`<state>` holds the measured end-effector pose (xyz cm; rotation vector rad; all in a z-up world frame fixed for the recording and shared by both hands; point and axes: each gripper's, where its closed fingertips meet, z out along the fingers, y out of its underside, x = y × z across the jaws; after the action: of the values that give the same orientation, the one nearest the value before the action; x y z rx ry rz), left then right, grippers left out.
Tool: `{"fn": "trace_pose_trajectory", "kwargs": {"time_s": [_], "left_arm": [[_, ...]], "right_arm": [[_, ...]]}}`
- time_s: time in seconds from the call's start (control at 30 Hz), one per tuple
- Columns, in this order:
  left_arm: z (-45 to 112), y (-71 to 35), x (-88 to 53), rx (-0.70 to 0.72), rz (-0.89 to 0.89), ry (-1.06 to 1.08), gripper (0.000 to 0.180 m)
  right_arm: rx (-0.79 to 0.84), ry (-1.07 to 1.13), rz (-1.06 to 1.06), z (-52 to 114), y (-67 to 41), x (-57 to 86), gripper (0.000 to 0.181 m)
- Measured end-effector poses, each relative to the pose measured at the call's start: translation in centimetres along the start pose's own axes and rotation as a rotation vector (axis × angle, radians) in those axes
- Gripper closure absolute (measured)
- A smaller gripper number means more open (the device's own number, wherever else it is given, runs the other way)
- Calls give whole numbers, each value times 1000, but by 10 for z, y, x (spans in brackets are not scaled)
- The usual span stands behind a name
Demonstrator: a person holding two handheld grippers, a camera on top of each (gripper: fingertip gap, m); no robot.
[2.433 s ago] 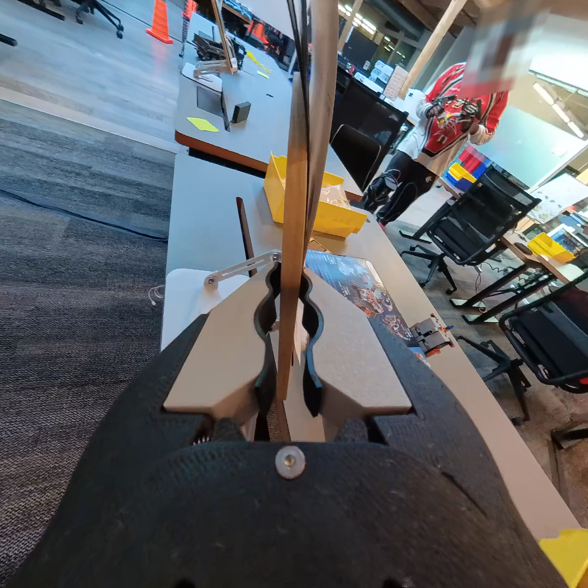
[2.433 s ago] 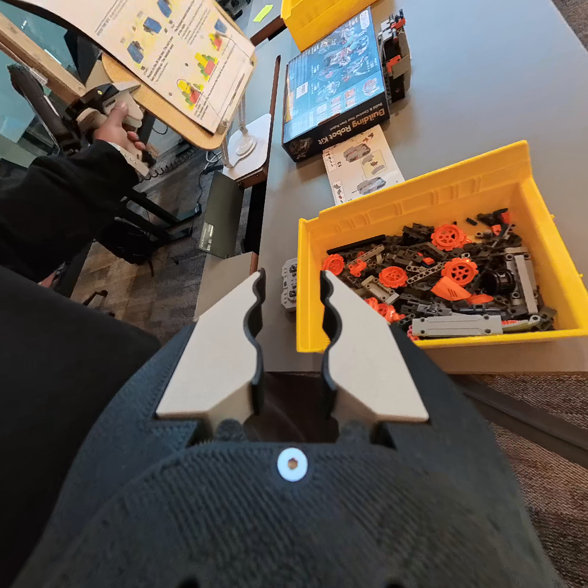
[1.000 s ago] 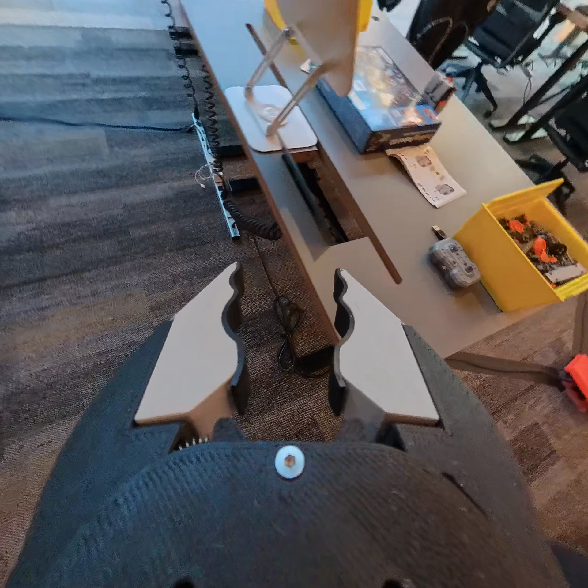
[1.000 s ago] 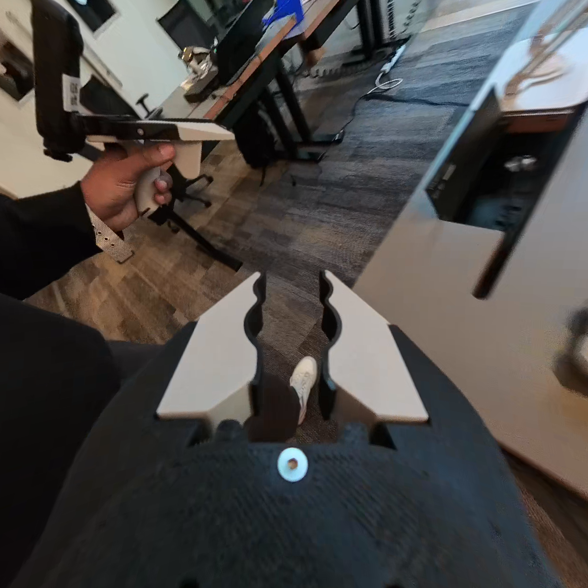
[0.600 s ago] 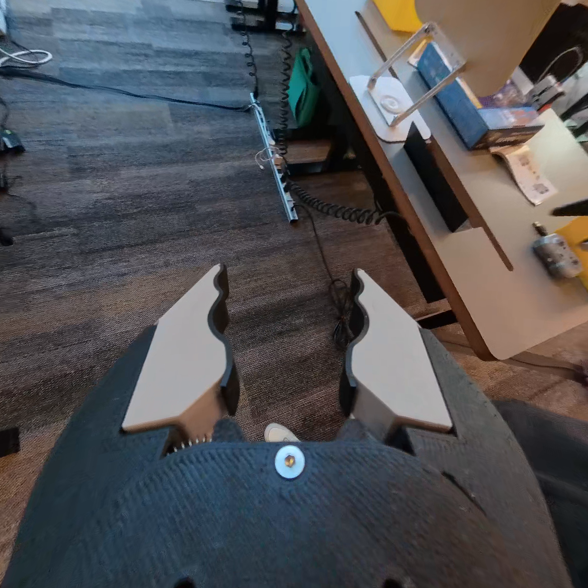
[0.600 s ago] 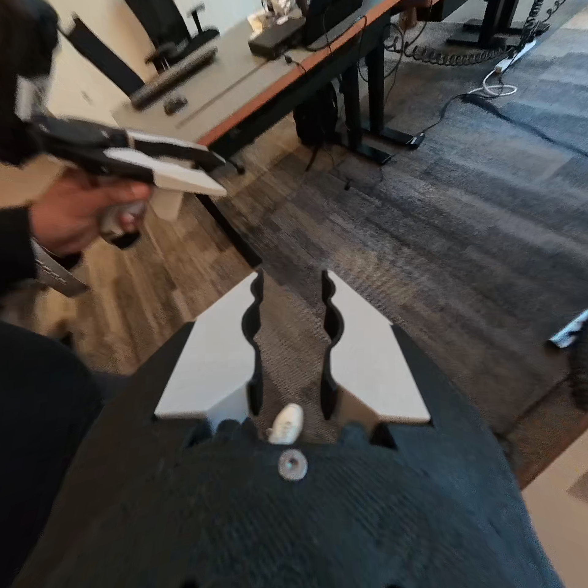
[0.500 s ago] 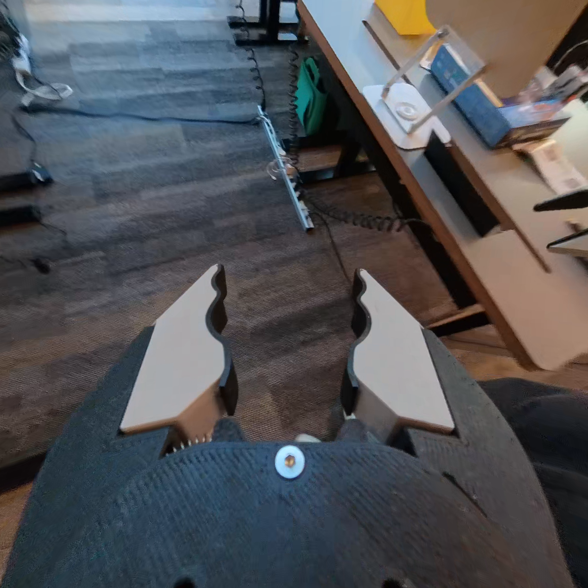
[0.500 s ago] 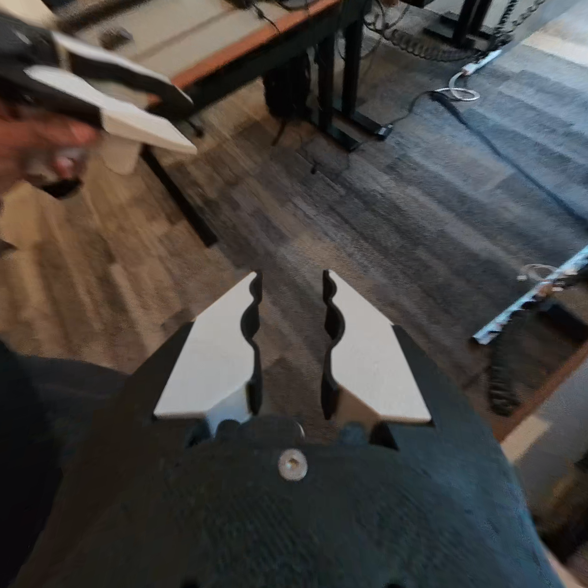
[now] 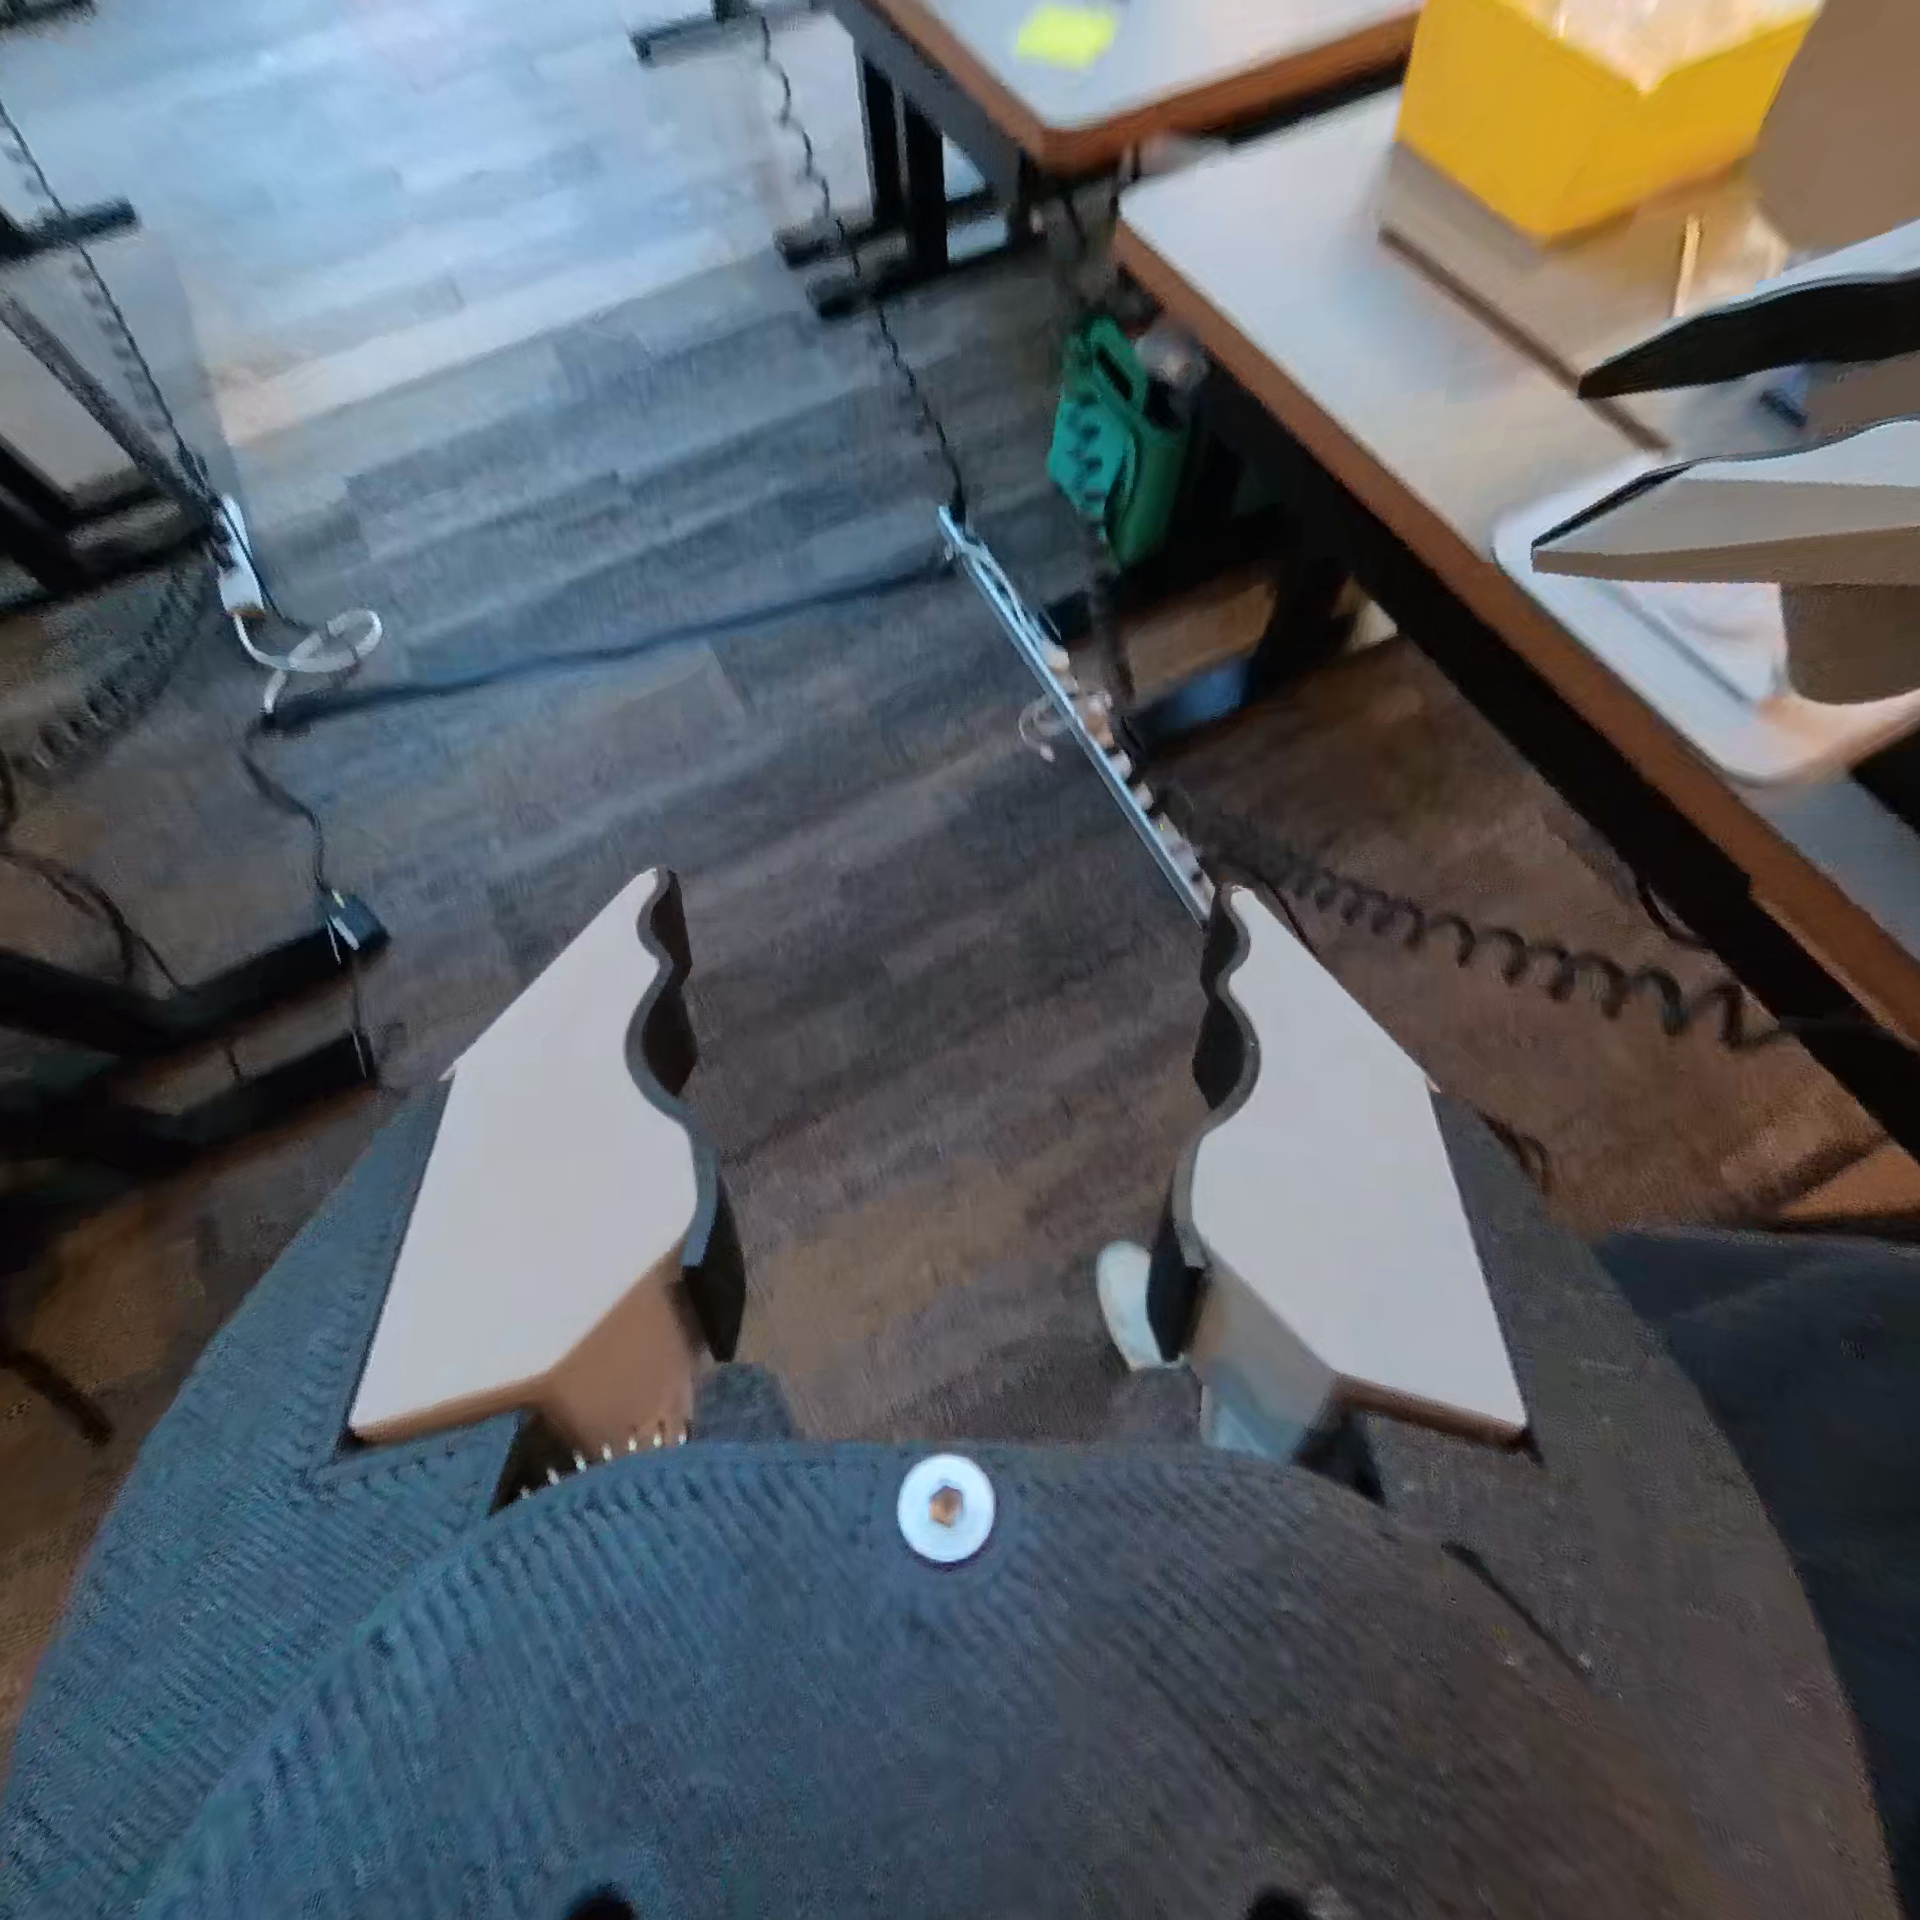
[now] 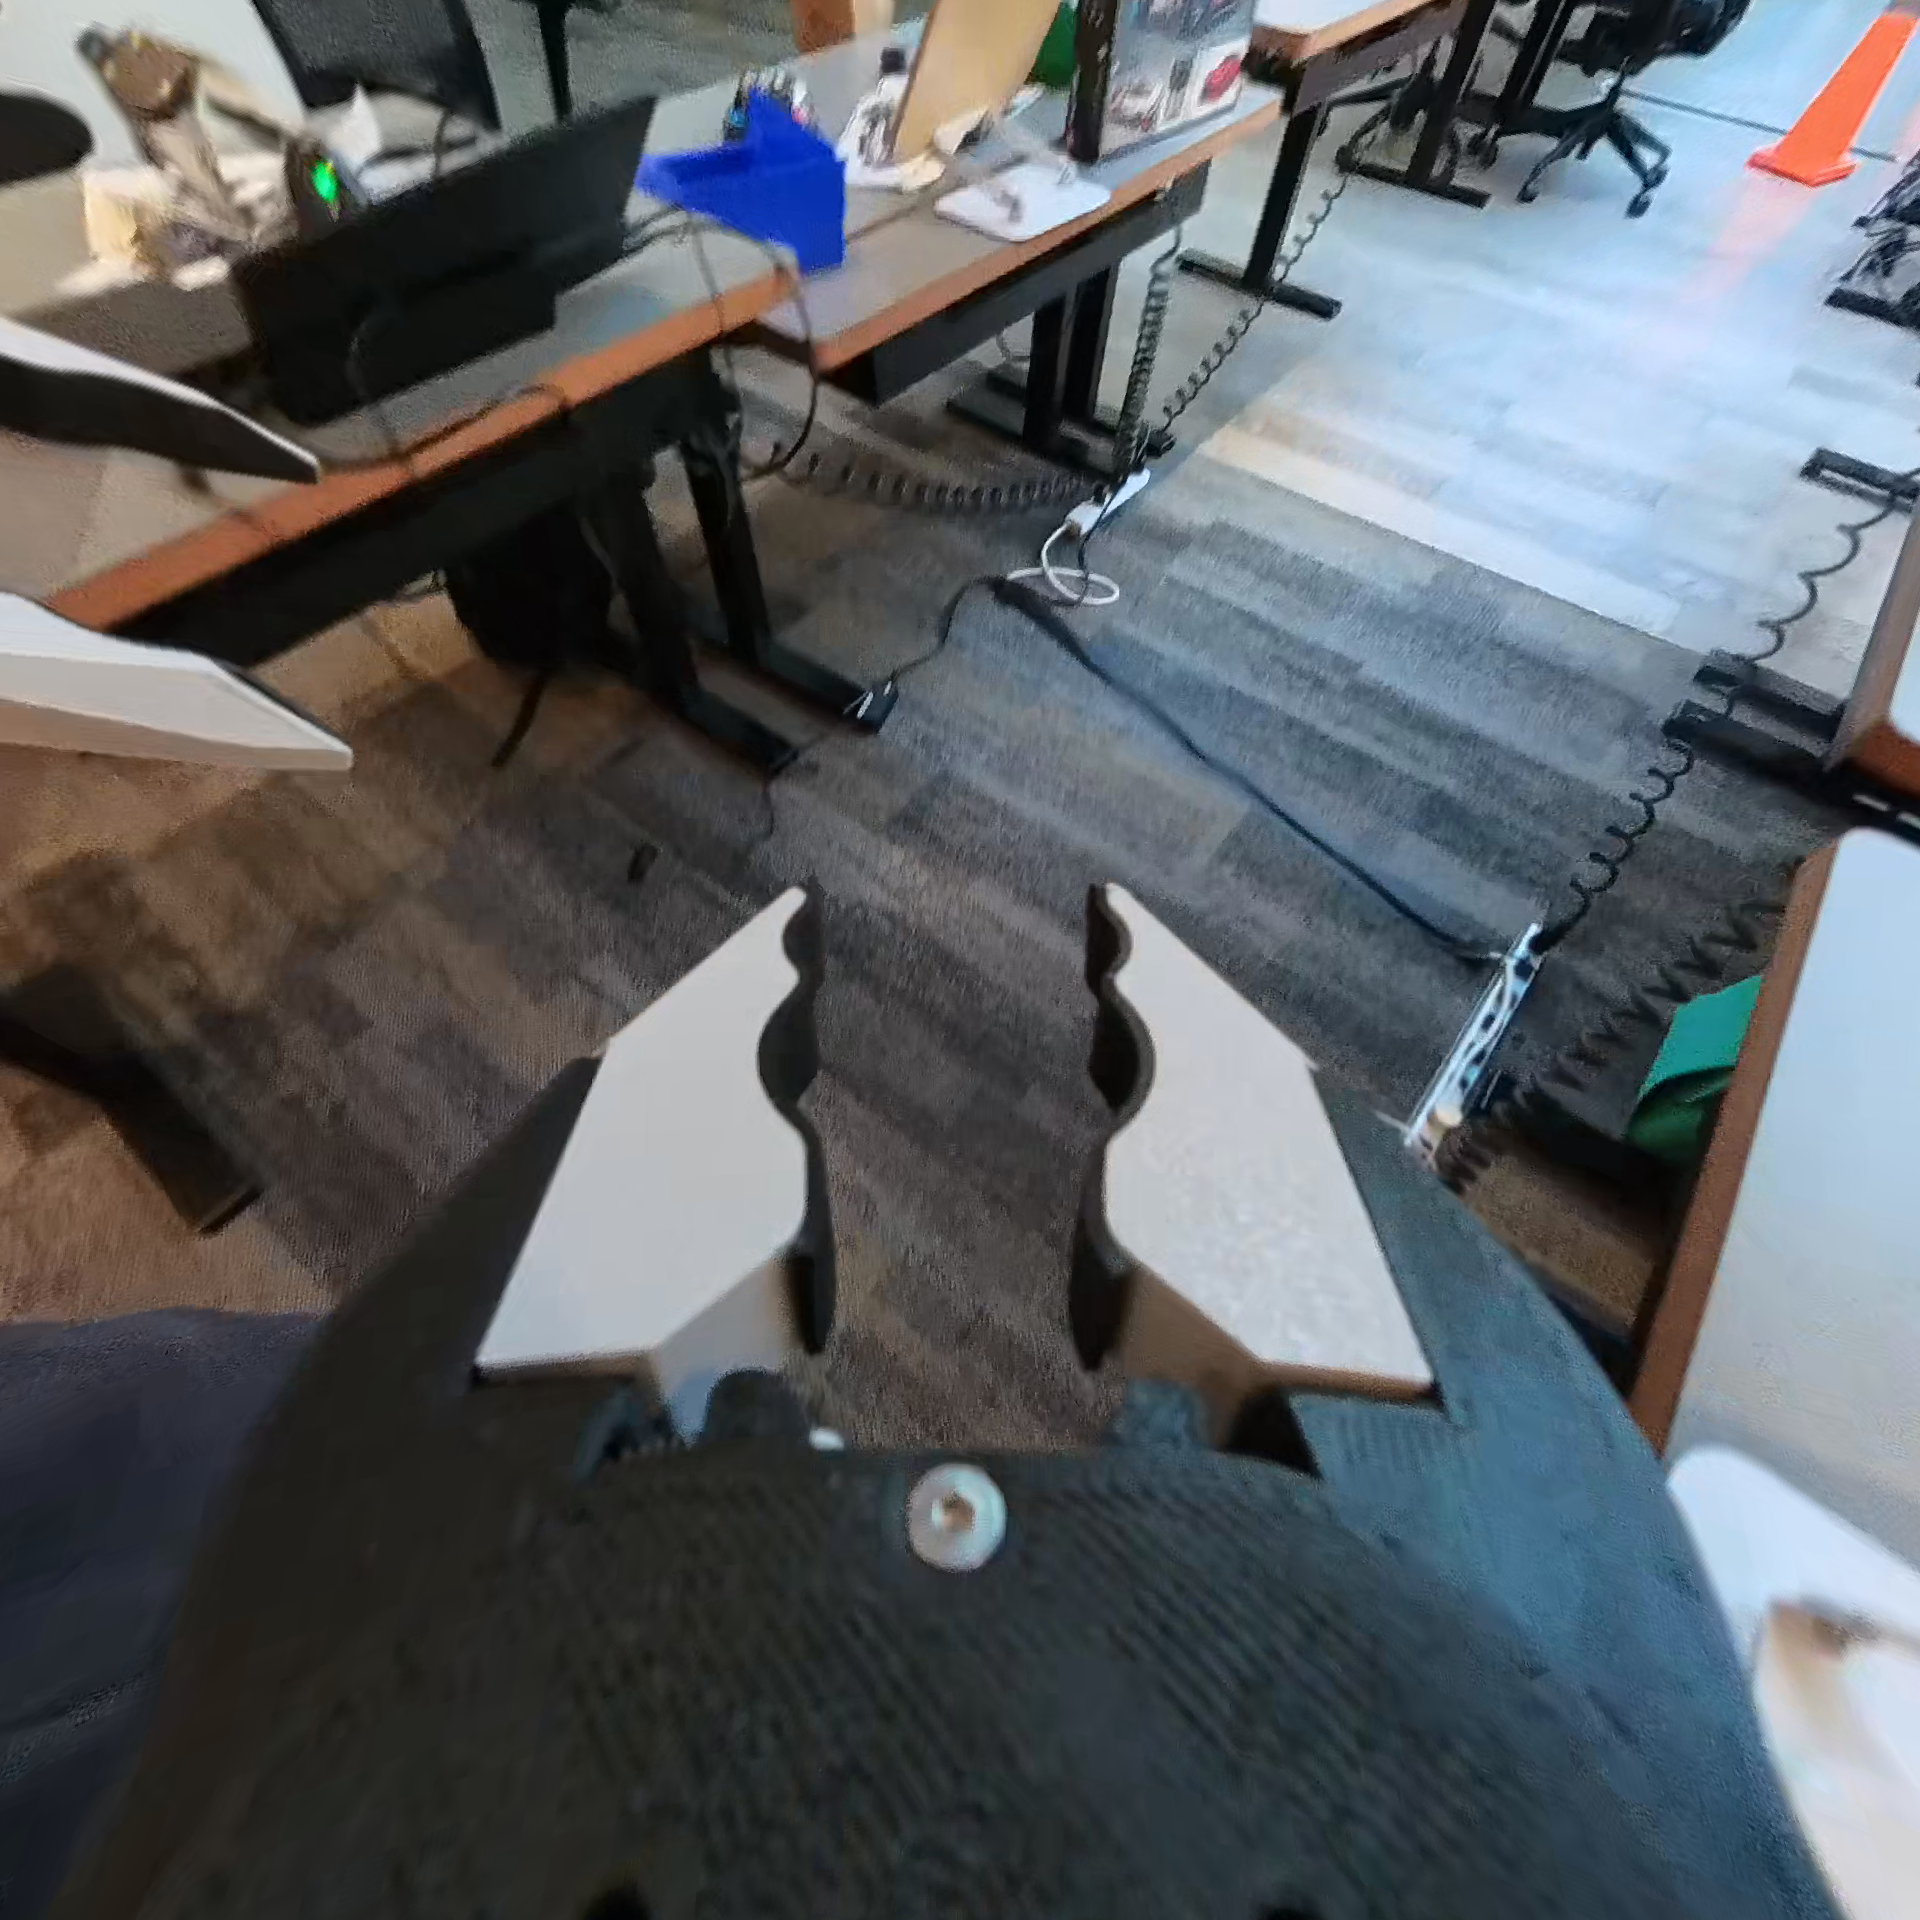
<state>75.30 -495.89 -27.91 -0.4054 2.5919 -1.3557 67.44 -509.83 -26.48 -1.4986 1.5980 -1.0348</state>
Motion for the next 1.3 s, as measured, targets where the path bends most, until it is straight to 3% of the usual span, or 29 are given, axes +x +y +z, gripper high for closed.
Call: {"fn": "trace_pose_trajectory", "kwargs": {"time_s": [0.17, 0.37, 0.7, 0.83, 1.1, 1.3], "left_arm": [[80, -85, -77, 64, -29, 36, 83], [240, -117, -144, -16, -39, 226, 84], [457, -280, -203, -77, 256, 601, 84], [550, -339, -206, -72, 379, 662, 86], [731, -434, -157, -200, 359, 710, 87], [831, -559, -135, -124, 533, 690, 94]], "right_arm": [[48, 23, 65, 75, -63, 64, 130], [-80, 169, 130, 183, -49, 149, 130], [-55, 480, 386, 297, -127, 325, 127], [-40, 619, 502, 322, -107, 416, 131], [-60, 705, 692, 379, -75, 662, 133], [-54, 738, 597, 404, -134, 848, 127]]}}
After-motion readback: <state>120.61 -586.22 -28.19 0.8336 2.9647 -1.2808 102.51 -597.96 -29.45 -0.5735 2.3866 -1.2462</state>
